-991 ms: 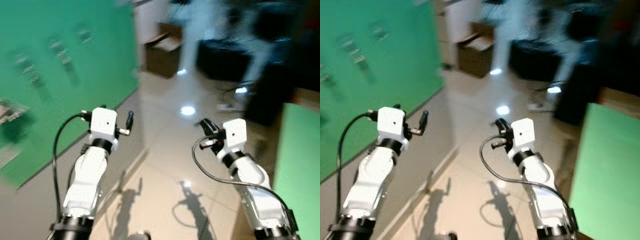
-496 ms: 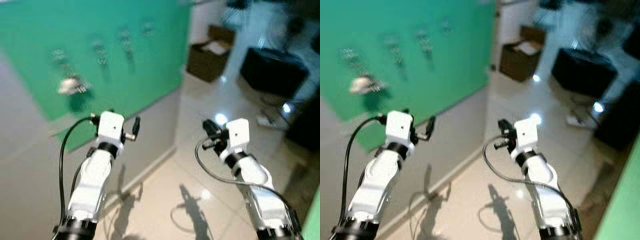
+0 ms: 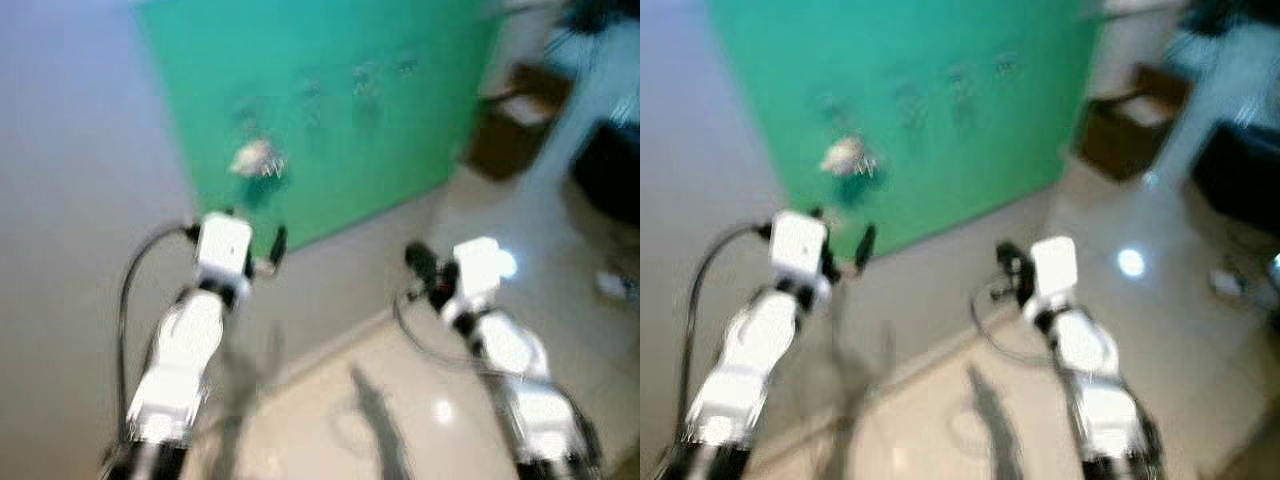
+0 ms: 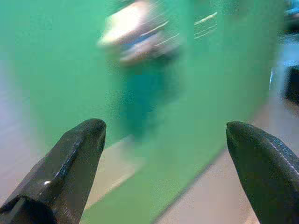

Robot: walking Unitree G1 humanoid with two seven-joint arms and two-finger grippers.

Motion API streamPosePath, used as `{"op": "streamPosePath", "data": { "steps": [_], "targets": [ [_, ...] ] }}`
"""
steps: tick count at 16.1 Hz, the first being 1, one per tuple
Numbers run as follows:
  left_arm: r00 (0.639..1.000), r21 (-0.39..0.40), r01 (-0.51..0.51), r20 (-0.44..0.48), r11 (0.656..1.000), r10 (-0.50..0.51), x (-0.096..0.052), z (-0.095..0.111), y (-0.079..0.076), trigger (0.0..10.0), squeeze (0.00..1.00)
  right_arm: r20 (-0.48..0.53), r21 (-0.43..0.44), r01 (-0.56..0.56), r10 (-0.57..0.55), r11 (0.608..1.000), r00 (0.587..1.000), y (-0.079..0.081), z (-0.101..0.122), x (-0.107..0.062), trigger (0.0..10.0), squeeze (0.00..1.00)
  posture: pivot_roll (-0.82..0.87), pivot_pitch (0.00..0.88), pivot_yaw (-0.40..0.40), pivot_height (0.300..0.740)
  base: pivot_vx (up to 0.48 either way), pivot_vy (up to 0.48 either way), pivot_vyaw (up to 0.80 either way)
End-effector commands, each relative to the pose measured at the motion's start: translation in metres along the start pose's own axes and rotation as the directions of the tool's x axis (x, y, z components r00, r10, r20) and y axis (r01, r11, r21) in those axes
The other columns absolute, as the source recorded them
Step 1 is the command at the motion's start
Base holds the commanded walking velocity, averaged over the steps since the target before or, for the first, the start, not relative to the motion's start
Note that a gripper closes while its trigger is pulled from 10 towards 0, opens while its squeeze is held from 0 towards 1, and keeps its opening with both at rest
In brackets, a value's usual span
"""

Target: Hang keys on a hook

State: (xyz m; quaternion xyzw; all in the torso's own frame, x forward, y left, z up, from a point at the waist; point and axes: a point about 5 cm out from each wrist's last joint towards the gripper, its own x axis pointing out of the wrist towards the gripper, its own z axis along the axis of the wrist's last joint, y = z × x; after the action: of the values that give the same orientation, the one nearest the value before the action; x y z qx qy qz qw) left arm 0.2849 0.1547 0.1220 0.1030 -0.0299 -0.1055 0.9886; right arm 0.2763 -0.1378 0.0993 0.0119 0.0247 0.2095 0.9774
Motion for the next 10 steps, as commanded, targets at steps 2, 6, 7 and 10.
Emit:
{"op": "streamPosePath", "data": {
  "steps": [2, 6, 7, 10],
  "targets": [
    [1.0, -0.005, 0.007, 0.005, 1.0, -0.007, 0.001, 0.002, 0.001, 10.0, 0.0, 0.01, -0.011, -0.005, 0.005, 1.0, 1.0, -0.004, 0.003, 0.0, 10.0, 0.0, -0.07, 0.0, 0.013, 0.74, 0.36, 0.0, 0.8],
    [1.0, -0.01, 0.022, 0.019, 1.0, -0.022, -0.003, 0.003, 0.002, 10.0, 0.0, 0.002, 0.001, -0.071, 0.071, 0.998, 0.997, -0.005, 0.0, -0.009, 10.0, 0.0, -0.06, 0.0, 0.022, 0.74, 0.089, 0.0, 0.8],
    [0.999, 0.003, 0.029, 0.021, 1.0, -0.029, -0.004, 0.004, 0.003, 10.0, 0.0, -0.004, -0.001, -0.092, 0.092, 0.996, 0.996, -0.005, -0.001, -0.013, 10.0, 0.0, -0.06, 0.0, 0.024, 0.74, 0.0, 0.0, 0.8],
    [1.0, 0.018, 0.023, 0.006, 1.0, -0.023, -0.006, 0.002, 0.004, 10.0, 0.0, -0.005, 0.002, -0.101, 0.101, 0.995, 0.995, -0.005, -0.001, -0.018, 10.0, 0.0, -0.06, 0.0, 0.033, 0.74, 0.0, -0.32, 0.8]
  ]
}}
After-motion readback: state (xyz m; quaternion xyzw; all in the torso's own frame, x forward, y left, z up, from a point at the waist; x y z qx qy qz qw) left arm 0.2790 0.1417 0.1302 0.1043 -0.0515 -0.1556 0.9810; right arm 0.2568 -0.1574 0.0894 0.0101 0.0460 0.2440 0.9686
